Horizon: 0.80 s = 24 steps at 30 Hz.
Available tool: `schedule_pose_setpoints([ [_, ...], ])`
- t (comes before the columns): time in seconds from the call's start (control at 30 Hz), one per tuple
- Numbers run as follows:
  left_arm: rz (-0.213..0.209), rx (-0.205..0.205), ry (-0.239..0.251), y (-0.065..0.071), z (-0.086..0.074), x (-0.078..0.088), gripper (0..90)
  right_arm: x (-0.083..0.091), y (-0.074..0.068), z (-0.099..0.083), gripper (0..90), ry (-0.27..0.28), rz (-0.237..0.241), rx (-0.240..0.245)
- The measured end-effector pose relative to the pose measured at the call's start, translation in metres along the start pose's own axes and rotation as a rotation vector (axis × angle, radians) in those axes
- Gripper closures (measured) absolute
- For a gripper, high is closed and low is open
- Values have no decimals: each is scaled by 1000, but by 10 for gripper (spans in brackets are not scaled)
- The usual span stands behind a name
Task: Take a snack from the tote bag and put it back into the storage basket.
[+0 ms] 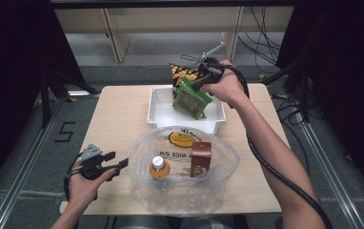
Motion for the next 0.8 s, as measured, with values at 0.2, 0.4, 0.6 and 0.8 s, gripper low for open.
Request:
schedule_pose_setpoints([
  [0.2,0,3,1,0,0,0,329,-7,2,-1,900,-5,-8,-12],
  [0.4,0,4,2,0,0,0,329,-14,5,-1,900,-6,-15,10],
  [0.6,-1,5,5,0,0,1,329,-23,6,-4,900,-27,-26,9],
  [0.8,-2,5,6,0,0,1,329,-32,8,-6,900,-39,-22,-8],
])
Point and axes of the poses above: each handheld gripper's, and its own axes: x roughly backward along the jaws, z roughly out of its top, y roughly to its right, the point moved 8 cm from there along -x, roughly forward along the jaws, and after that the axes turned 7 degrees about -z, right-handed, at the moved point
